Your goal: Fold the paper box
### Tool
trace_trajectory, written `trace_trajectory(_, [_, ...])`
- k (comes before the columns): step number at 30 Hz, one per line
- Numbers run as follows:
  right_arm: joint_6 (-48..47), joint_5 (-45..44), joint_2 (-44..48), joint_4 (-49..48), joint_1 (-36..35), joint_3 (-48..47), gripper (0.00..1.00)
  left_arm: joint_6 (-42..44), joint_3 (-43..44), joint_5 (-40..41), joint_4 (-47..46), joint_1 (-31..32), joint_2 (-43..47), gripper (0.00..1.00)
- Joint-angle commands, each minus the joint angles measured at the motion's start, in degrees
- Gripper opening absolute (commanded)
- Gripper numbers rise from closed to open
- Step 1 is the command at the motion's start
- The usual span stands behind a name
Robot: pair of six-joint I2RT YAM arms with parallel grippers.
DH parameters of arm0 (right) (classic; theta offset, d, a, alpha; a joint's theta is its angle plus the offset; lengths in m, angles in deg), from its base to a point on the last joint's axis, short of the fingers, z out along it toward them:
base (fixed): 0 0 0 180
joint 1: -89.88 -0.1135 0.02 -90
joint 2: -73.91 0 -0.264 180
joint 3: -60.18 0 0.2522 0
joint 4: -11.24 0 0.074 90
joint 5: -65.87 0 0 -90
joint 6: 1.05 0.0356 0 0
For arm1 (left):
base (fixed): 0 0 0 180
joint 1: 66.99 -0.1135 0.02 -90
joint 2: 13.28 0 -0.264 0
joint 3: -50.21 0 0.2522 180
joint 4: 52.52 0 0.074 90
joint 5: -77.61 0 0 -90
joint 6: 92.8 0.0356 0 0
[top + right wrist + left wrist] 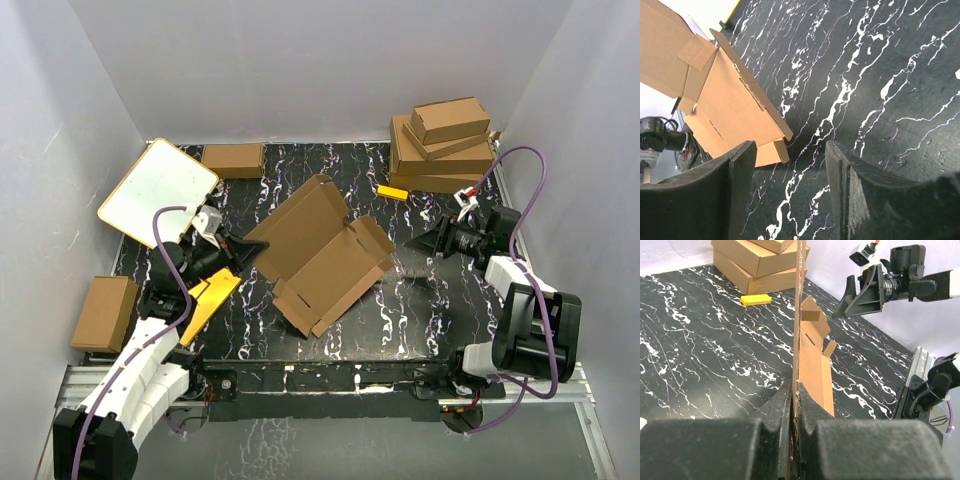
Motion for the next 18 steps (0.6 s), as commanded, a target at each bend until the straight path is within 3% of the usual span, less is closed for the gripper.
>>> trace_trajectory(1, [10.0, -1.28, -1.37, -12.38, 0.25, 1.15, 0.57, -2.8, -0.86, 3.6, -2.61, -0.1, 2.29, 0.0])
trace_trajectory(4, [11.83, -0.94, -4.39, -14.48, 0.25, 1.83, 0.45, -3.5, -1.28, 4.48, -3.35, -0.08, 2.42, 0.0])
trace_trajectory(9, [12.1, 1.08, -10.76, -14.55, 0.25, 0.93, 0.36, -4.87, -2.37, 4.46, -5.34, -0.11, 2.64, 0.0])
trace_trajectory(18, [12.6, 4.34, -15.49, -16.17, -2.14, 0.02, 0.36, -6.55, -4.34, 4.06, -7.83, -0.13, 4.01, 0.0])
